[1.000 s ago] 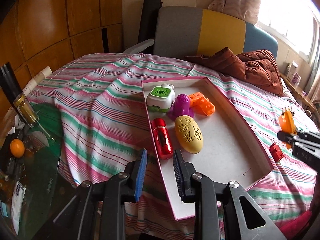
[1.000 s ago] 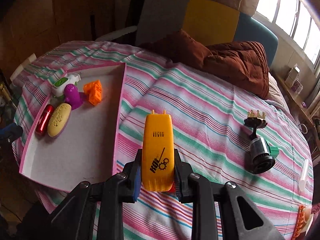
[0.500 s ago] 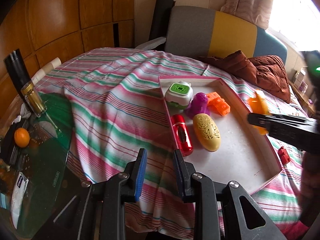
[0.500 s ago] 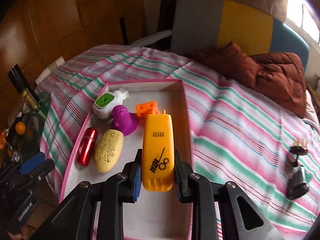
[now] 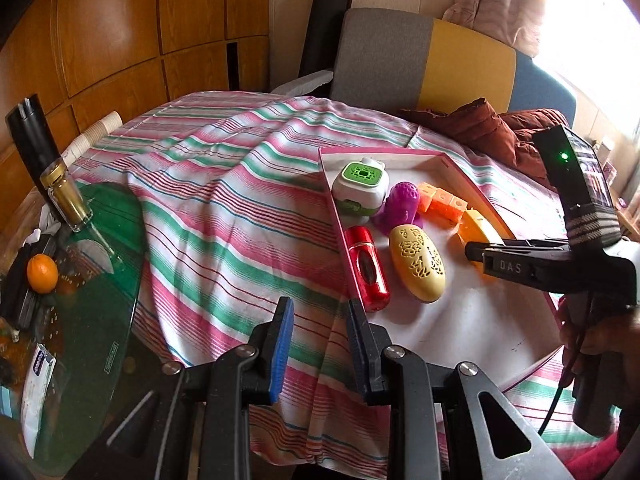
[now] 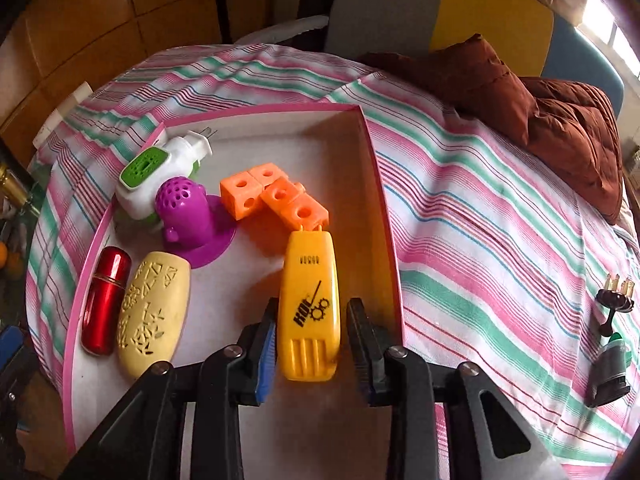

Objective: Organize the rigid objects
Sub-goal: 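Lower the yellow toy into the tray and open the right gripper, then move the left tool toward the red puzzle piece while the right tool returns to the pile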

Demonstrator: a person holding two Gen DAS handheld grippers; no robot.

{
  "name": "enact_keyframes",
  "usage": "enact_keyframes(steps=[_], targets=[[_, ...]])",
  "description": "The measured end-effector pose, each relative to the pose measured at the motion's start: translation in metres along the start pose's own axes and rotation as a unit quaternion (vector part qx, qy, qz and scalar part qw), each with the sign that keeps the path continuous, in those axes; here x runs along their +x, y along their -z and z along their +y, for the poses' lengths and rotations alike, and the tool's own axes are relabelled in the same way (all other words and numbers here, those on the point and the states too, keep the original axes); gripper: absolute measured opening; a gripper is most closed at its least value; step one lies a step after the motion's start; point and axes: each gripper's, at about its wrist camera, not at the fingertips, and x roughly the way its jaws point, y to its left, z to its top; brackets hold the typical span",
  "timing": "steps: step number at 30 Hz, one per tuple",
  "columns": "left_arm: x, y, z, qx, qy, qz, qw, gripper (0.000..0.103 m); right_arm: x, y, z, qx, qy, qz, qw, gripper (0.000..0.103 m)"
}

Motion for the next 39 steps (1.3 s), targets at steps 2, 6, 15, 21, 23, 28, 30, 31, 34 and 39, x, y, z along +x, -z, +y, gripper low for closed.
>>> enact_keyframes(steps=[2, 6, 15, 21, 23, 28, 30, 31, 34, 39], targets=[[-0.001, 0.000, -0.002, 0.004, 0.000, -0.001, 1.0000, 0.028, -0.005, 0.003, -0.003, 0.004, -0.001, -0.007, 1.000, 0.034], [-0.002, 0.000, -0.006, 0.010, 0.003, 0.000, 0.9999, 0.028, -0.021, 0.007, -0.006, 0.012, -0.013, -0.033, 0.999, 0.037], [-0.007, -0.002, -0.023, 0.030, 0.013, -0.002, 0.9995, 0.034, -0.049, 0.016, -0.023, 0.025, -0.008, -0.060, 0.998, 0.037], [-0.010, -0.006, -0.042, 0.053, 0.027, -0.007, 0.9982, 0.038, -0.066, 0.028, -0.053, 0.045, 0.013, -0.073, 0.996, 0.037], [-0.012, -0.007, -0.051, 0.063, 0.034, -0.009, 0.9974, 0.038, -0.070, 0.032, -0.066, 0.054, 0.017, -0.078, 0.995, 0.037], [-0.014, -0.009, -0.078, 0.093, 0.055, -0.011, 0.9941, 0.039, -0.082, 0.044, -0.101, 0.079, 0.049, -0.087, 0.992, 0.037], [-0.015, -0.010, -0.089, 0.106, 0.064, -0.012, 0.9922, 0.039, -0.088, 0.050, -0.119, 0.098, 0.068, -0.092, 0.989, 0.037], [-0.016, -0.010, -0.095, 0.112, 0.068, -0.012, 0.9913, 0.039, -0.091, 0.053, -0.128, 0.108, 0.077, -0.095, 0.987, 0.037], [-0.018, -0.011, -0.115, 0.133, 0.085, -0.013, 0.9874, 0.039, -0.101, 0.064, -0.160, 0.143, 0.108, -0.107, 0.978, 0.037], [-0.022, -0.010, -0.153, 0.170, 0.116, -0.015, 0.9784, 0.040, -0.114, 0.085, -0.220, 0.201, 0.154, -0.107, 0.962, 0.037]])
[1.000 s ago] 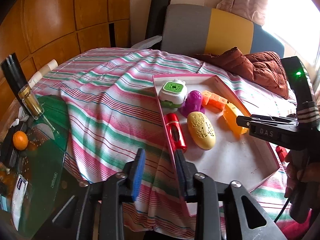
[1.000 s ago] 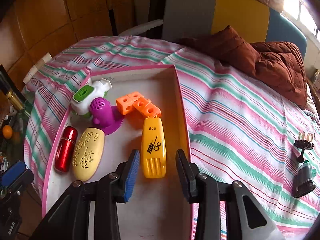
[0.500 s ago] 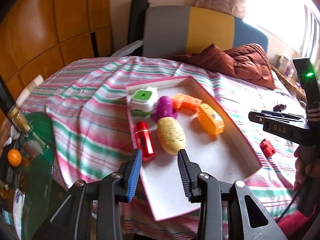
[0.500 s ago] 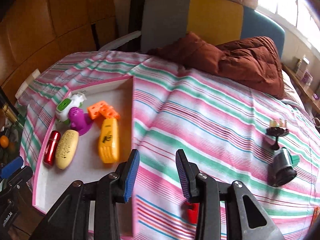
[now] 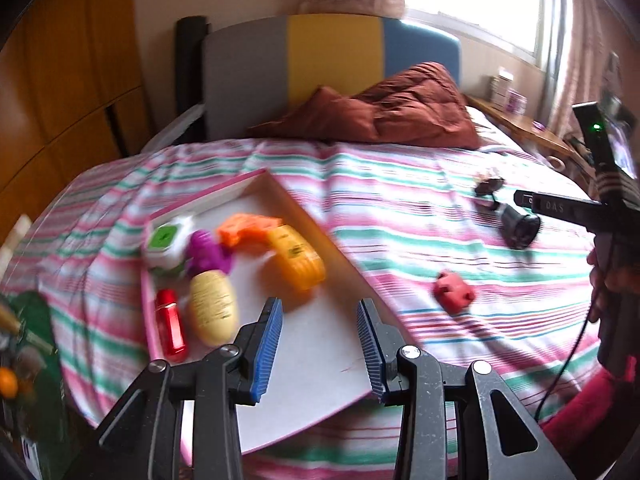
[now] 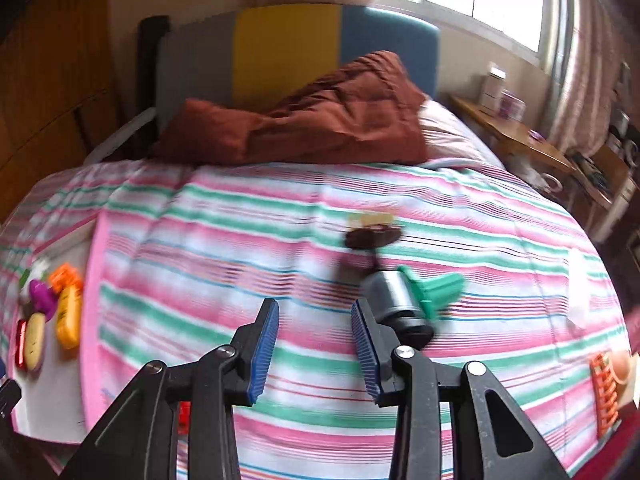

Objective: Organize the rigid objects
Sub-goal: 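Move the left tool toward the red puzzle piece while the right tool returns to the pile, then close the left gripper on the red puzzle piece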

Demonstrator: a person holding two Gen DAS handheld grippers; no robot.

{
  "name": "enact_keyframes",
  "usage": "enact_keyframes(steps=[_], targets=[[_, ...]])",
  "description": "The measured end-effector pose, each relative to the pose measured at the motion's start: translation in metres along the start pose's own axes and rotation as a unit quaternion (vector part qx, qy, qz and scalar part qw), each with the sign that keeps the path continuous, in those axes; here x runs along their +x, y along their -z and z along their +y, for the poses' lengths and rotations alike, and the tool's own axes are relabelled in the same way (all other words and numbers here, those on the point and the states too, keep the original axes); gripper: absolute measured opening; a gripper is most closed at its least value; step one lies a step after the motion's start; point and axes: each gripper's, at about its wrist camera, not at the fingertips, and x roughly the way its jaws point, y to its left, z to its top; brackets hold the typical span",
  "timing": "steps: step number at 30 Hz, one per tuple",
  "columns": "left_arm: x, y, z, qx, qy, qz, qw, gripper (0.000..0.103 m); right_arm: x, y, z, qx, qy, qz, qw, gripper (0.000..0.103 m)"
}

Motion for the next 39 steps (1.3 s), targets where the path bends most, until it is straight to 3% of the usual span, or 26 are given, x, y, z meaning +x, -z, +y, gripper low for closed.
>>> enact_keyframes(steps=[6, 12, 26, 39], targets=[[0.011, -0.010, -0.041, 0.034, 0.035, 0.007, 0.9988, 0.042, 0.007, -0.001, -0.065, 0.052, 0.065, -0.007, 0.996, 0.037], [0.026, -0.012, -0.077, 0.061, 0.059, 0.024, 0.9961, 0.043, 0.015, 0.001, -0.117, 0.164, 0.071, 0.005, 0.984, 0.037], [0.068, -0.012, -0.122, 0.089, 0.082, 0.067, 0.9904, 0.043, 0.024, 0.004, -0.122, 0.181, 0.070, 0.034, 0.980, 0.037], [0.097, -0.028, -0.097, 0.019, 0.095, 0.100, 0.9903, 0.043, 0.025, 0.004, -0.123, 0.185, 0.061, 0.039, 0.980, 0.038]])
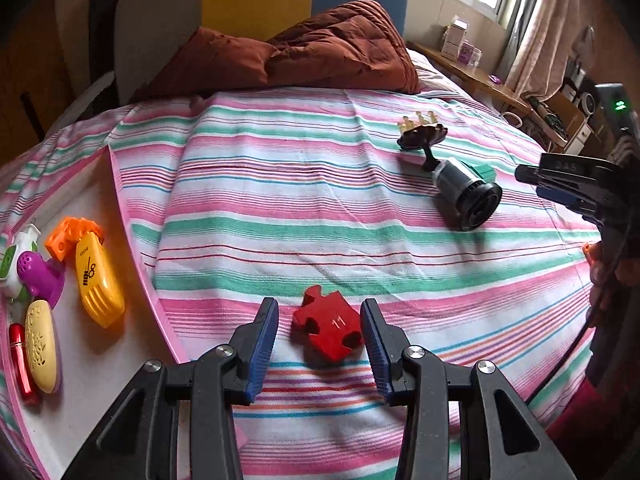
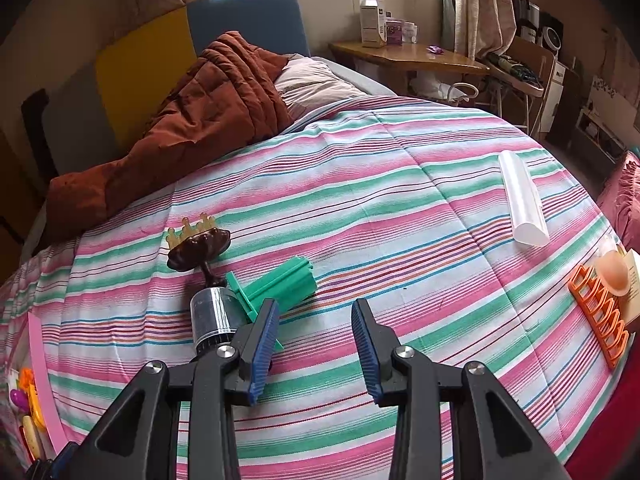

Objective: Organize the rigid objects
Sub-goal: 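Close the left gripper on the red puzzle piece, then close the right gripper on the black-and-clear canister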

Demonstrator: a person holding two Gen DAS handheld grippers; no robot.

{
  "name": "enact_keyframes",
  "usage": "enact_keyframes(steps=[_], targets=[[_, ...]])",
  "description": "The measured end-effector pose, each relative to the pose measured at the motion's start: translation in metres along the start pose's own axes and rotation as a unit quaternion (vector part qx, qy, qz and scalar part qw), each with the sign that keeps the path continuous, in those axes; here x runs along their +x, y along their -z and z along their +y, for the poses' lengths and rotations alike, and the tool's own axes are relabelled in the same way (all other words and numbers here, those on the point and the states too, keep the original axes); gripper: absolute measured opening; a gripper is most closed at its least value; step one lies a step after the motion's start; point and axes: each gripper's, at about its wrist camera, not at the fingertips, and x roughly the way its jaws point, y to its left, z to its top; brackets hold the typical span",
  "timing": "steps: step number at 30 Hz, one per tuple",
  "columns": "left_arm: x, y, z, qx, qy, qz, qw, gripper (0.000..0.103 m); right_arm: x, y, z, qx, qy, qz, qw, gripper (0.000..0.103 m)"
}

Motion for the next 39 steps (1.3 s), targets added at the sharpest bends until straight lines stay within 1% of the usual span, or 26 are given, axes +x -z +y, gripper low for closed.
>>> enact_keyframes(steps=[4, 6, 7, 10, 13, 15, 17, 22, 25, 28, 32, 34, 39], targets=[[0.009, 0.001, 0.000, -0.001, -0.004, 0.010, 0.9999, 0.043, 0.001, -0.001, -0.002, 0.006, -0.005, 0.004, 1.000, 0.038], [0.012, 0.001, -0.004, 0.008, -0.010, 0.006, 0.9999, 0.048, 0.001, -0.001, -0.002, 0.007, -0.008, 0.005, 1.000, 0.038], [0.014, 0.000, -0.005, 0.011, -0.014, 0.004, 0.9998, 0.049, 0.001, -0.001, -0.002, 0.006, -0.008, 0.006, 1.000, 0.038], [0.018, -0.003, -0.010, 0.020, -0.015, 0.008, 0.9997, 0.048, 0.001, -0.001, -0.002, 0.007, -0.009, 0.007, 1.000, 0.038], [0.026, 0.003, -0.016, 0.032, -0.013, 0.020, 0.9992, 0.048, 0.003, -0.001, -0.004, 0.012, -0.009, 0.010, 1.000, 0.038], [0.026, 0.009, -0.021, 0.050, -0.023, 0.008, 0.9984, 0.048, 0.004, -0.002, -0.006, 0.017, -0.010, 0.012, 1.000, 0.038], [0.025, 0.011, -0.022, 0.055, -0.023, -0.002, 0.9982, 0.048, 0.005, -0.001, -0.007, 0.022, -0.011, 0.014, 1.000, 0.038], [0.024, 0.013, -0.026, 0.073, -0.022, -0.011, 0.9970, 0.047, 0.009, 0.000, -0.011, 0.030, -0.014, 0.021, 0.999, 0.038], [0.021, 0.018, -0.032, 0.077, -0.005, -0.016, 0.9969, 0.047, 0.012, 0.000, -0.019, 0.054, -0.024, 0.029, 0.998, 0.038], [0.019, 0.028, -0.041, 0.100, -0.008, -0.030, 0.9945, 0.047, 0.013, -0.001, -0.035, 0.103, -0.042, 0.033, 0.993, 0.038], [0.020, 0.029, -0.038, 0.099, 0.002, -0.037, 0.9944, 0.047, 0.016, 0.002, -0.052, 0.156, -0.069, 0.045, 0.984, 0.038], [0.022, 0.029, -0.038, 0.104, 0.001, -0.041, 0.9937, 0.047, 0.017, 0.002, -0.049, 0.152, -0.084, 0.051, 0.984, 0.038], [0.022, 0.029, -0.038, 0.104, 0.002, -0.041, 0.9938, 0.047, 0.015, 0.004, -0.017, 0.082, -0.100, 0.049, 0.990, 0.038]])
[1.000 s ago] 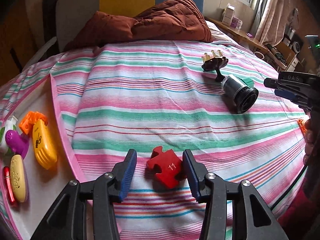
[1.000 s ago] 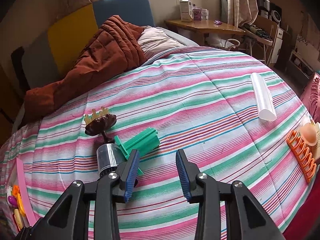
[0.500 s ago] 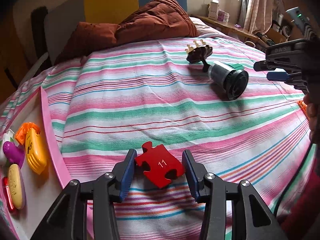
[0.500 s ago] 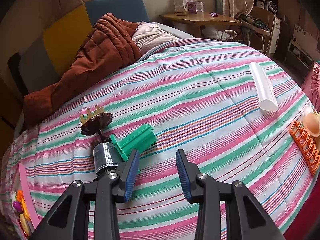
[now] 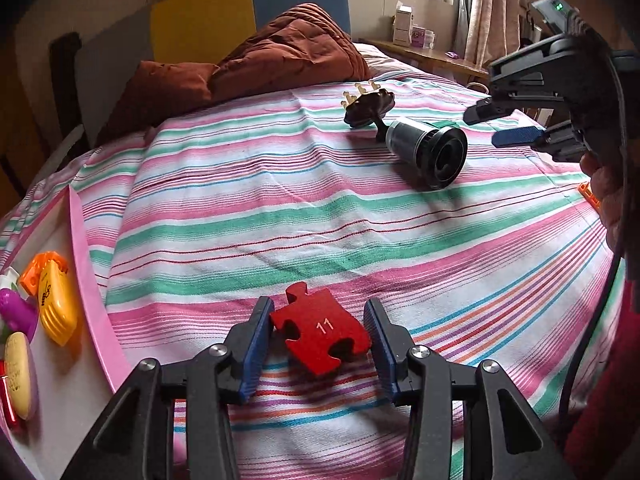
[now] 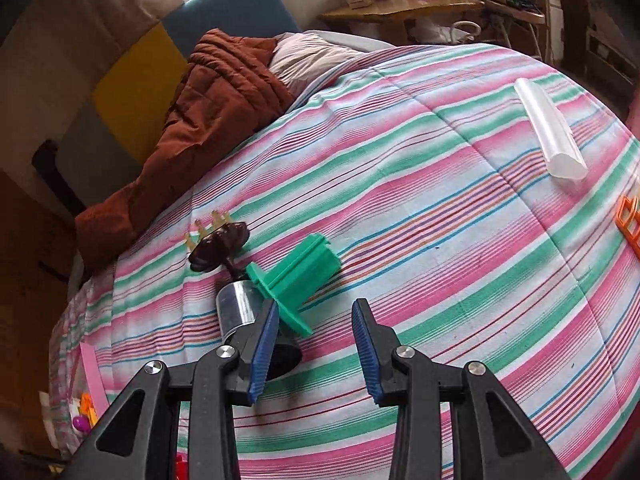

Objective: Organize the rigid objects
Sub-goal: 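Close the right gripper on the black-and-clear canister, then carry the red puzzle piece into the tray while the right gripper lifts the canister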

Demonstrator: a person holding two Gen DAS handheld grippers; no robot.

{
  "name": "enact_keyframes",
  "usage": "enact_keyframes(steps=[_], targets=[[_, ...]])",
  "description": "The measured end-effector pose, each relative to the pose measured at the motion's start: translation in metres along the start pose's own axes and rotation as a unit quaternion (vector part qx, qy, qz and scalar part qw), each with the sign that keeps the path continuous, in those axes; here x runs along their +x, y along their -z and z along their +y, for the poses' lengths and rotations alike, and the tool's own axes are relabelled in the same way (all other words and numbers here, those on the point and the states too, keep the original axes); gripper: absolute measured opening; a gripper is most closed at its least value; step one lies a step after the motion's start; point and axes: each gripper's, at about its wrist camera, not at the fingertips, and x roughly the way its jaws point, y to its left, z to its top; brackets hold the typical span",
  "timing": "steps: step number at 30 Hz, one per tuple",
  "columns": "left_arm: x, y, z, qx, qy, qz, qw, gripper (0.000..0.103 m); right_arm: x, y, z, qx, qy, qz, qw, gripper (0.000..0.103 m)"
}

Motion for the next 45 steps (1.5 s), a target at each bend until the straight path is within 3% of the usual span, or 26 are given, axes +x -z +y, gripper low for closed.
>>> enact_keyframes(steps=[8, 13, 17, 28, 33, 35, 45], targets=[[0.000, 0.001, 0.001, -0.002, 0.003, -0.001, 1.0000, 0.047, 0.012, 0.006, 0.051, -0.111, -0.038, 0.008, 0.993, 0.038], [-0.001, 0.002, 0.002, -0.006, 0.007, -0.001, 1.0000, 0.047, 0.046, 0.012, 0.067, -0.164, -0.016, 0.055, 0.985, 0.042], [-0.001, 0.002, 0.002, -0.008, 0.007, -0.001, 0.9999, 0.047, 0.050, 0.020, 0.078, -0.209, -0.001, 0.046, 0.977, 0.043], [-0.001, 0.001, 0.003, -0.013, 0.010, -0.002, 0.9999, 0.047, 0.065, 0.018, 0.070, -0.183, -0.003, 0.075, 0.980, 0.052], [-0.001, 0.001, 0.004, -0.016, 0.011, 0.000, 0.9998, 0.046, 0.060, 0.028, 0.078, -0.222, 0.018, 0.063, 0.973, 0.050], [-0.002, 0.001, 0.006, -0.024, 0.013, 0.004, 0.9996, 0.046, 0.056, 0.031, 0.083, -0.238, 0.025, 0.056, 0.969, 0.043], [-0.017, 0.010, 0.007, -0.028, 0.020, 0.007, 0.9994, 0.046, 0.041, 0.058, 0.085, -0.287, 0.059, 0.069, 0.954, 0.043]])
